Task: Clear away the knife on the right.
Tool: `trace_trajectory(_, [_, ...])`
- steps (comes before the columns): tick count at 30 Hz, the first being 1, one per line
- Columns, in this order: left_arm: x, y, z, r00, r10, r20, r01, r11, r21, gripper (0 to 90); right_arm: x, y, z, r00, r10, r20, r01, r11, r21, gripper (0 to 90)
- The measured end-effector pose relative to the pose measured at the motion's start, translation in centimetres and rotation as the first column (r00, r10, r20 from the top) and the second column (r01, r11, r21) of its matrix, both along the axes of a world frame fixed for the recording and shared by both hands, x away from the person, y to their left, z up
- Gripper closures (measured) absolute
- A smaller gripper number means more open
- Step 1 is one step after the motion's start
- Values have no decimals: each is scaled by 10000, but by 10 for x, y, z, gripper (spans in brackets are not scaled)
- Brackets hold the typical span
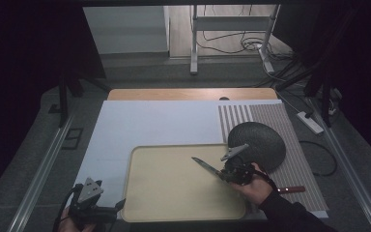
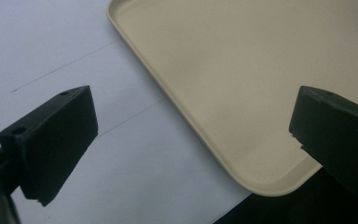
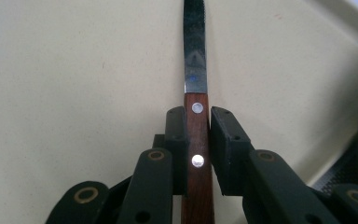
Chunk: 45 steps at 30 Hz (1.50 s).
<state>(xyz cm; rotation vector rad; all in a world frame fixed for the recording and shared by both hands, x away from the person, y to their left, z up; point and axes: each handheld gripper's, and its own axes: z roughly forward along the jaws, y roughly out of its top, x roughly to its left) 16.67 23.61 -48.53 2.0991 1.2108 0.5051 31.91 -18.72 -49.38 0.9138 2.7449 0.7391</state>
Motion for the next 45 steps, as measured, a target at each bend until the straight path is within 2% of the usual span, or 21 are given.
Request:
trace_trajectory(7, [0,0,0,10000,-20,-1,20,10000,23,11,-2,2,-5,9985,297,-470,-301,9995,-76,770])
trace_trajectory(10, [1,0,0,10000,-29,-8,29,10000,31,11,-3,4,-5,9986,320,-418,-328,9993,-201,661])
trace_trajectory(15, [1,-1,0,10000,-25,-4,25,10000,40,11,0,1,6,9998,156,-118,-153,9996,258,553])
trace_trajectory(18, [1,-1,0,10000,-46,-20,46,10000,78,11,2,3,8,9998,102,-181,-95,9993,361,512])
trace_trajectory(21, [2,-1,0,10000,-55,-24,55,9999,107,11,1,10,9,9986,473,-227,-465,9983,341,584])
trace_trajectory(25, [2,-2,0,10000,-66,-31,66,9999,130,11,-1,22,7,9933,1151,42,-1151,9933,35,794])
trace_trajectory(28, [2,-2,0,10000,-77,-29,77,9998,156,12,0,30,5,9876,1567,43,-1567,9876,-42,900])
trace_trajectory(35, [2,-3,0,9999,-117,-17,117,9997,215,12,10,37,-10,9878,1541,-244,-1550,9870,-426,900])
trace_trajectory(36, [2,-3,0,9999,-118,-19,118,9997,213,12,12,35,-10,9885,1457,-397,-1468,9887,-290,900])
trace_trajectory(38, [2,-3,0,9999,-125,-14,125,9997,229,12,14,32,-10,9903,1332,-387,-1348,9900,-407,900])
trace_trajectory(45, [1,-3,0,9999,-137,-8,137,9996,264,12,17,14,-9,9957,777,-513,-795,9962,-349,900])
